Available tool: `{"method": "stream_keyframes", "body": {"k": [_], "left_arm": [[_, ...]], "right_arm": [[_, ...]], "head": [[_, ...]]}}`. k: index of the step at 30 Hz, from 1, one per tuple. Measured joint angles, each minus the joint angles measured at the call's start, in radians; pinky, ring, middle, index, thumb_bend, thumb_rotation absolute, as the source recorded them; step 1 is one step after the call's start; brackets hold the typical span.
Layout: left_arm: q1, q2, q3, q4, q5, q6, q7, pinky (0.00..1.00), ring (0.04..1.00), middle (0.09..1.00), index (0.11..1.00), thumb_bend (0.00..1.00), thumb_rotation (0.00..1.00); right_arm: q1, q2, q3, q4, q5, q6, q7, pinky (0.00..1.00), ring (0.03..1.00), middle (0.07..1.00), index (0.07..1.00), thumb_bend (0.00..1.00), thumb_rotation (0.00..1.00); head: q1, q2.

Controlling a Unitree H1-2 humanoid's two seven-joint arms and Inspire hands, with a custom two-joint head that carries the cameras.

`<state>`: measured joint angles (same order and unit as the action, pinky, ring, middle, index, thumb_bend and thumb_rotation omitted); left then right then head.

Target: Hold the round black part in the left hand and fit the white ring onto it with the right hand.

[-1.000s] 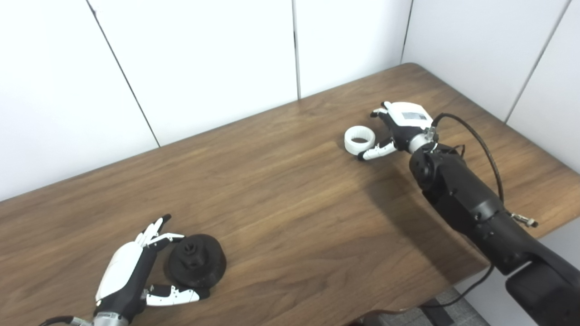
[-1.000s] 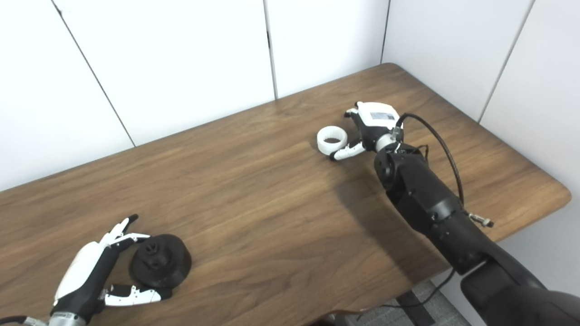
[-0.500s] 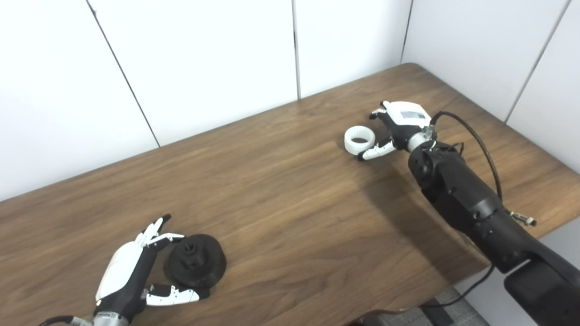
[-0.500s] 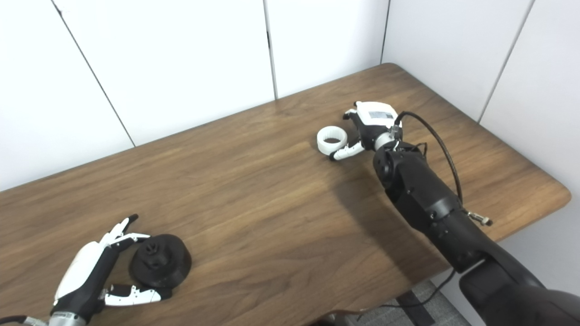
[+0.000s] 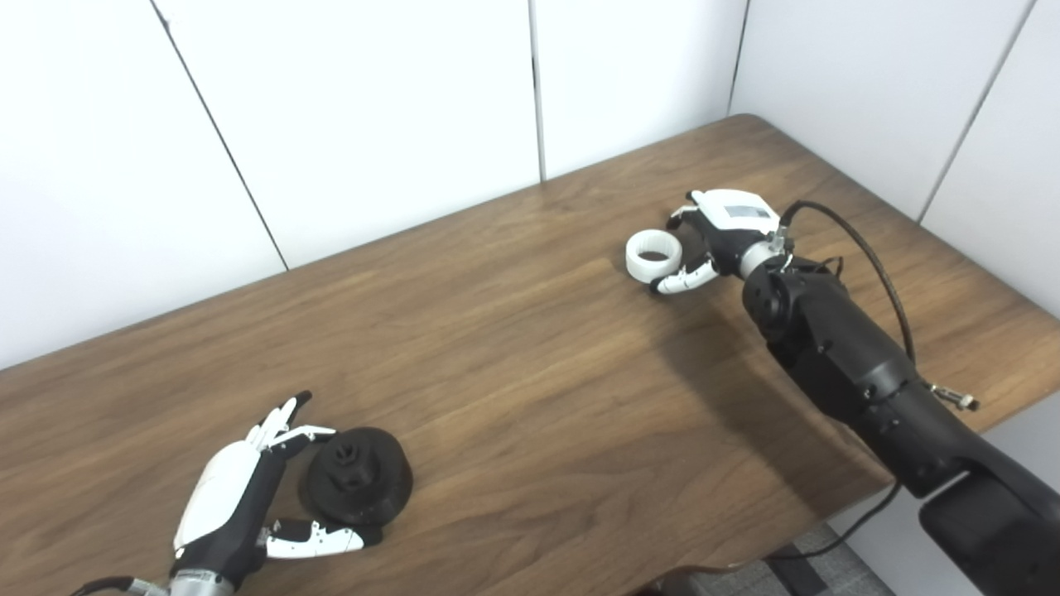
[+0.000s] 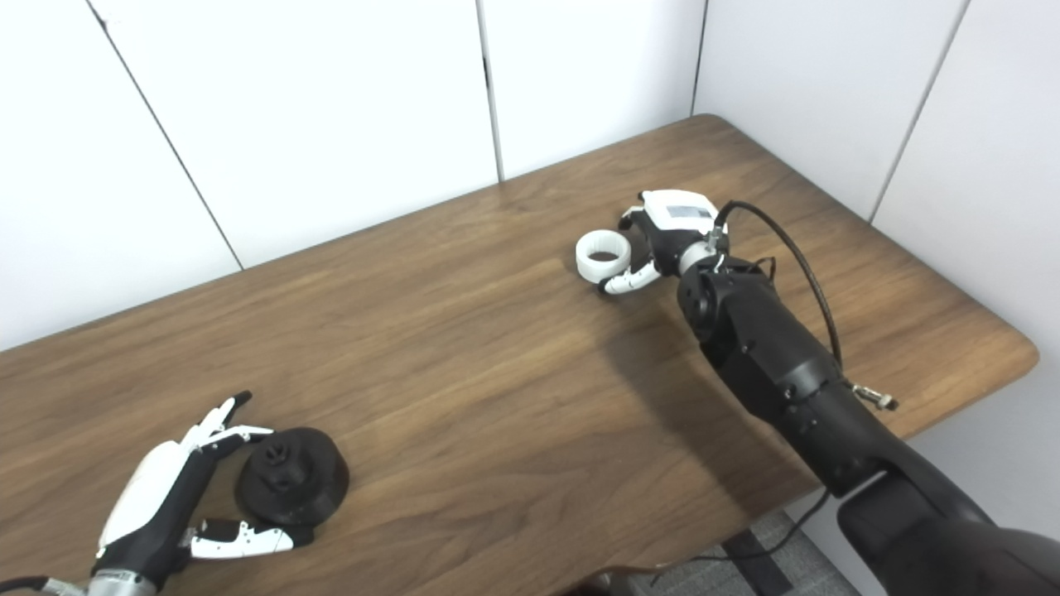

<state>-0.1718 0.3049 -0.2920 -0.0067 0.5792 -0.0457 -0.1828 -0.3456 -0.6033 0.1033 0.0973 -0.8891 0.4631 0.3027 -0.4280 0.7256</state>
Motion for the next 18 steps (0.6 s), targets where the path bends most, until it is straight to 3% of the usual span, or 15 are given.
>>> {"method": "stream_keyframes", "body": {"k": [18], "left_arm": [[-0.001,-0.005,0.0,-0.005,0.001,0.026,-0.002,1.0,1.0,1.0,0.634,0.94,0.3]], "right_arm": [[0.0,0.002,0.022,-0.017,0.006,0.001,0.005,0.83,0.954,0.997,0.829,0.9,0.42]], "head": [[0.006,0.003]]}}
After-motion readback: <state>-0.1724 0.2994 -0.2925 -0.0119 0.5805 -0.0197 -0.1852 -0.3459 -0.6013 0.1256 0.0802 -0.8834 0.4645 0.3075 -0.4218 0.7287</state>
